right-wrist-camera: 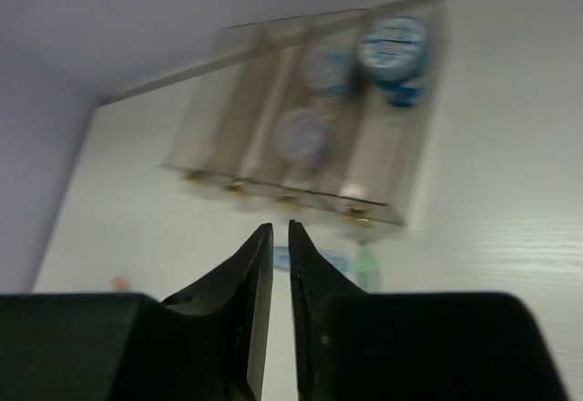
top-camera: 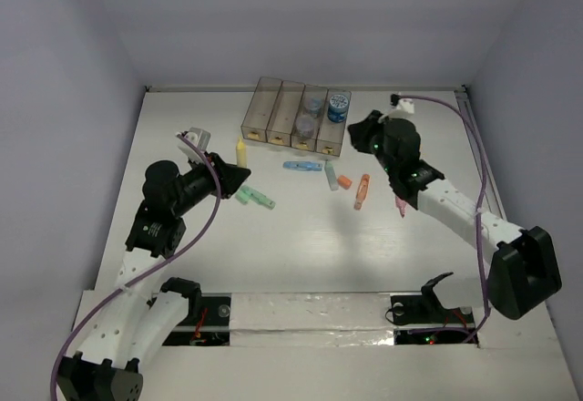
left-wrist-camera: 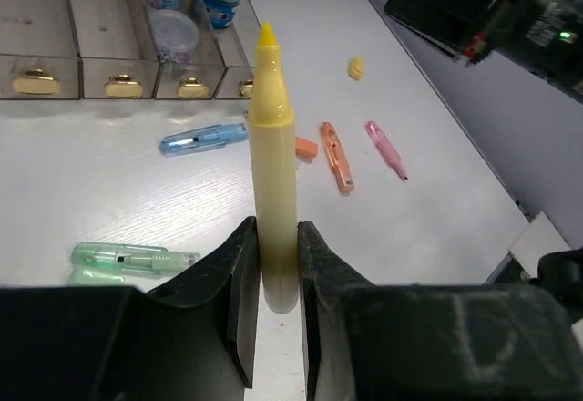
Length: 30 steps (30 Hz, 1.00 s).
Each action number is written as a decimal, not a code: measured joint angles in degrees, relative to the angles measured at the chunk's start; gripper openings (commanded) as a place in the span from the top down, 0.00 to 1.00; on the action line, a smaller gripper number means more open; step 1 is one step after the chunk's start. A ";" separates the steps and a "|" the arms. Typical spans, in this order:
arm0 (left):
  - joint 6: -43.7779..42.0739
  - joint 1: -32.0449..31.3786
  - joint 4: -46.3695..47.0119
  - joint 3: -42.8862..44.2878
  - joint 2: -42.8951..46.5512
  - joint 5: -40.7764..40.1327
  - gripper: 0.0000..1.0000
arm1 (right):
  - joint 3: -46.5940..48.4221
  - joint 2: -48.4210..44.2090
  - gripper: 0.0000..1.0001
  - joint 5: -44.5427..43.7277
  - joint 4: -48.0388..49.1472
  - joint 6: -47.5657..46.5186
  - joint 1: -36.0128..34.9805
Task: Sort the stationery into containers
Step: Pick up the pen cap from the center of the board.
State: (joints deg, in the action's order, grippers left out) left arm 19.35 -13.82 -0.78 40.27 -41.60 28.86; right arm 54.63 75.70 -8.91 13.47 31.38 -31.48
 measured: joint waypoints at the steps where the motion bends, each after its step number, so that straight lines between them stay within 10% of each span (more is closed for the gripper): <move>1: 0.00 0.00 0.17 -0.09 0.15 0.59 1.00 | -0.83 -0.22 0.84 -0.74 -1.16 -0.02 2.78; 15: -0.85 -3.48 0.17 -0.09 2.40 0.79 1.00 | -4.22 16.00 0.25 -3.28 -14.45 -1.27 31.28; 30: -2.16 -6.08 -0.63 -0.09 3.98 -2.12 1.00 | 15.41 33.00 0.29 1.51 -25.24 -5.05 34.14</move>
State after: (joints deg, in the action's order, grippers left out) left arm 17.19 -19.90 -1.41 40.18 -37.63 26.74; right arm 70.04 108.71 -7.40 -11.77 26.33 2.66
